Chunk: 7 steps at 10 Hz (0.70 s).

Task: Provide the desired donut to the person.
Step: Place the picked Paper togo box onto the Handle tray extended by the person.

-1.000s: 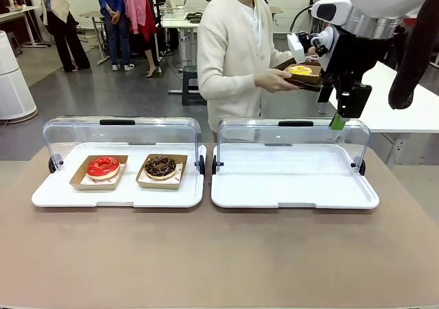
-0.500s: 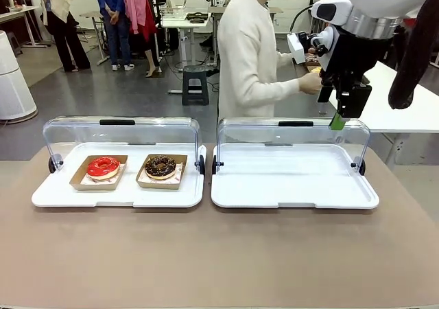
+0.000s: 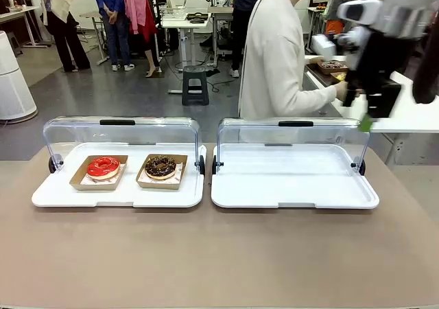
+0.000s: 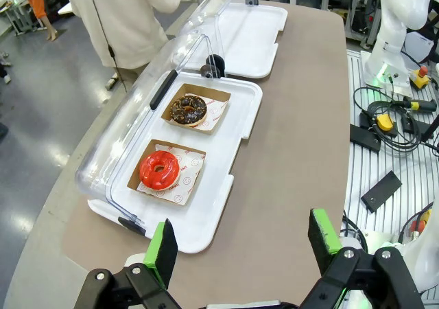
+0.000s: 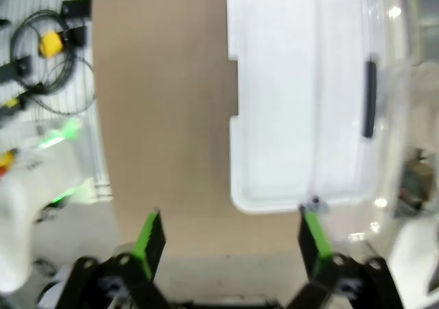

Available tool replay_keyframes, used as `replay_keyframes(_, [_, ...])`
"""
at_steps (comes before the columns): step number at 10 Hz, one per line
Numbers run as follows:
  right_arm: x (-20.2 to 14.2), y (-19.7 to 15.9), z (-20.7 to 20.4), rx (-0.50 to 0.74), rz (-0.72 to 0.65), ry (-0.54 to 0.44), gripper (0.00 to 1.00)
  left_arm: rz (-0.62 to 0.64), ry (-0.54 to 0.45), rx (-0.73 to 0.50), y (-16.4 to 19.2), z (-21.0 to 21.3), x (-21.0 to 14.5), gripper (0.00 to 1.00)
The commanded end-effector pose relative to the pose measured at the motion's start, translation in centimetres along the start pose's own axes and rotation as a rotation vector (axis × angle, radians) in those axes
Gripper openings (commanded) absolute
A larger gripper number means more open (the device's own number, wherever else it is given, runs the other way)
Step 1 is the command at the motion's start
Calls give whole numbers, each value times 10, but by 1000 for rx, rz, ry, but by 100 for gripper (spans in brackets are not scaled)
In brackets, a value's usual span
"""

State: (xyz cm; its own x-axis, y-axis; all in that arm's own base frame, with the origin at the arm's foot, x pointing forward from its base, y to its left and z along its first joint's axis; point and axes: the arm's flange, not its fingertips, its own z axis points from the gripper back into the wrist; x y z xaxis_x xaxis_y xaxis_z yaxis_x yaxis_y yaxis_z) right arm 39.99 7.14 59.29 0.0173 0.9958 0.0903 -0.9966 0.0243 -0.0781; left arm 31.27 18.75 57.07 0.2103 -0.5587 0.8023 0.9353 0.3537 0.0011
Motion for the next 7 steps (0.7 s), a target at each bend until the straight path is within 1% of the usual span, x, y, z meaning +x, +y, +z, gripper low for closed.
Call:
replay_keyframes(1, [-93, -32, 10, 37, -74, -97, 100, -10, -10, 3, 0, -1, 1, 100])
replay_keyframes(2, [-132, -38, 13, 62, -69, -240, 100, -10, -10, 3, 0, -1, 1, 100])
replay_keyframes(3, [-169, -38, 20, 81, -15, -469, 100, -10, -10, 3, 0, -1, 1, 100])
replay_keyframes(4, [-204, -37, 23, 7, 0, -601, 100, -10, -10, 3, 0, -1, 1, 100])
replay_keyframes(5, [-238, -33, 22, -69, -13, -734, 100, -10, -10, 3, 0, -1, 1, 100])
replay_keyframes(6, [-264, -26, 20, -112, -21, -868, 100, -10, -10, 3, 0, -1, 1, 100])
replay_keyframes(7, [-286, -19, 12, -119, -71, -930, 100, -10, -10, 3, 0, -1, 1, 100])
